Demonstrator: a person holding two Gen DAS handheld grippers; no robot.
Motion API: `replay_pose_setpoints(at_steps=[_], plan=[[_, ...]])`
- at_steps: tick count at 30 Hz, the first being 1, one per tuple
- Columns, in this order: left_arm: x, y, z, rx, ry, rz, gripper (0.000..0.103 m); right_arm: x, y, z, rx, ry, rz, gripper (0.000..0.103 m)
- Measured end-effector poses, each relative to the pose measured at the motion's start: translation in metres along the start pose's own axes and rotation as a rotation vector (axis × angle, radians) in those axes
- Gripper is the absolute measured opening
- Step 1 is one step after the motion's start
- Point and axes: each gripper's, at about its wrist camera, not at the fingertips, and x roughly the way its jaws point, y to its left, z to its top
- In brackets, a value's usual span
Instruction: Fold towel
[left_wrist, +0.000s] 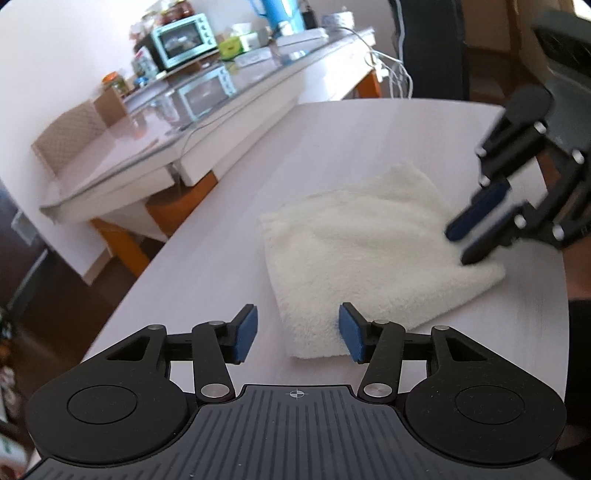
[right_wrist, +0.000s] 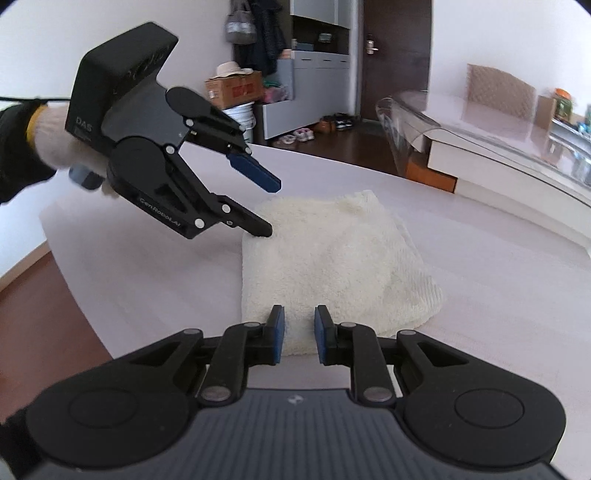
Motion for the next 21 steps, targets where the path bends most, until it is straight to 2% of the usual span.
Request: replay_pose_setpoints(at_steps=[6, 10, 21], plan=[[0.002, 0.012, -0.002, 0.013, 0.017, 0.026, 0.058, 0.005, 0.023, 0.005, 0.056, -0.011, -0.001, 0.021], [0.003, 0.013, 0.0, 0.011, 0.035, 0.04, 0.058, 0.01, 0.039, 0.008, 0.026, -0.02, -0.022, 0.021], [0.003, 0.012, 0.001, 0.029, 0.044, 0.041, 0.058, 0.011, 0.038, 0.009, 0.03, -0.009, -0.017, 0.021]])
